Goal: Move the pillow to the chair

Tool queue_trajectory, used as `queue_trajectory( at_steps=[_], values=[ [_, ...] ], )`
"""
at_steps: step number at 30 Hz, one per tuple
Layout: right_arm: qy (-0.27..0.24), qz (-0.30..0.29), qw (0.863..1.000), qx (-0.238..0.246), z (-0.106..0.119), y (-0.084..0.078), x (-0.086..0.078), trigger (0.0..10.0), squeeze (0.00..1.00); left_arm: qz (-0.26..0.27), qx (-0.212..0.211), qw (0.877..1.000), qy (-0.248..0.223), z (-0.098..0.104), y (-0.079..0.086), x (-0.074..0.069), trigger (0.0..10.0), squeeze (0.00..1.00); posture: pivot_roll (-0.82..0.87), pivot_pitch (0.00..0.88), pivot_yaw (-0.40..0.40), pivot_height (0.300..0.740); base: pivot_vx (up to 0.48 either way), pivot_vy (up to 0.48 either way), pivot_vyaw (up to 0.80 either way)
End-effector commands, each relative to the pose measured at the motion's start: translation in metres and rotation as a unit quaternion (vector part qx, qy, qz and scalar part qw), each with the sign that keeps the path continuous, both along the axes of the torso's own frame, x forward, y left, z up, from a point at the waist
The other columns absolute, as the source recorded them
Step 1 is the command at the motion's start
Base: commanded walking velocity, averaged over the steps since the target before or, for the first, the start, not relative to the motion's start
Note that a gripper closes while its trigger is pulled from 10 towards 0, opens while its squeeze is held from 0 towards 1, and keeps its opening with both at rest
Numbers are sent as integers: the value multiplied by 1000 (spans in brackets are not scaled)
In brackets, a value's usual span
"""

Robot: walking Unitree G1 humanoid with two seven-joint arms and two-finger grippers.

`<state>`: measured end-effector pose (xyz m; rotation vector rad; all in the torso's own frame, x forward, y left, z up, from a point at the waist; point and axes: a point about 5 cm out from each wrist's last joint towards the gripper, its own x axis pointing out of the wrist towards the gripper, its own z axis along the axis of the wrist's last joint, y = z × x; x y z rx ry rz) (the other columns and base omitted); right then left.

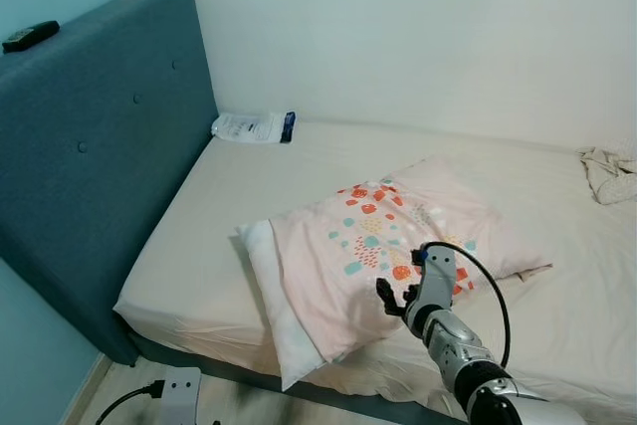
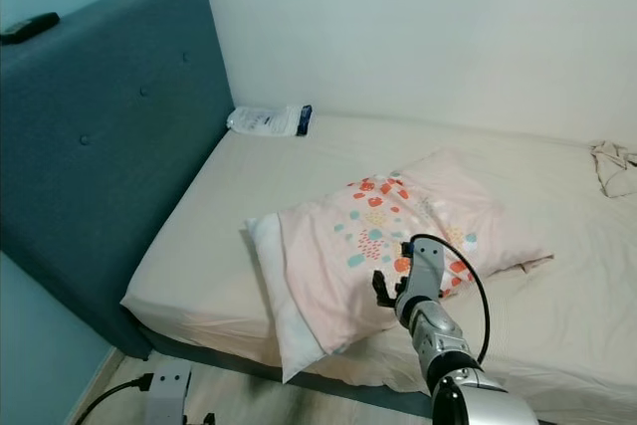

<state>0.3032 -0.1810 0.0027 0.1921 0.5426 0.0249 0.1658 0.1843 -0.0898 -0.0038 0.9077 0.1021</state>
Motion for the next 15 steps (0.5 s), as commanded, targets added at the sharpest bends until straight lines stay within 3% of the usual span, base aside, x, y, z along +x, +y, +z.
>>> queue_trajectory(
  at_steps=[1,15],
  values=[
    [30,8,1000,-1,-12,5,-10,10000,0,3,6,1000,4,0,5,-1,10000,0,-94,53,-7,740,0,0,0],
    [92,34,995,-23,-39,4,-42,10000,0,-9,-6,1000,4,0,-2,1,10000,0,-113,54,-6,740,0,0,0]
  ],
)
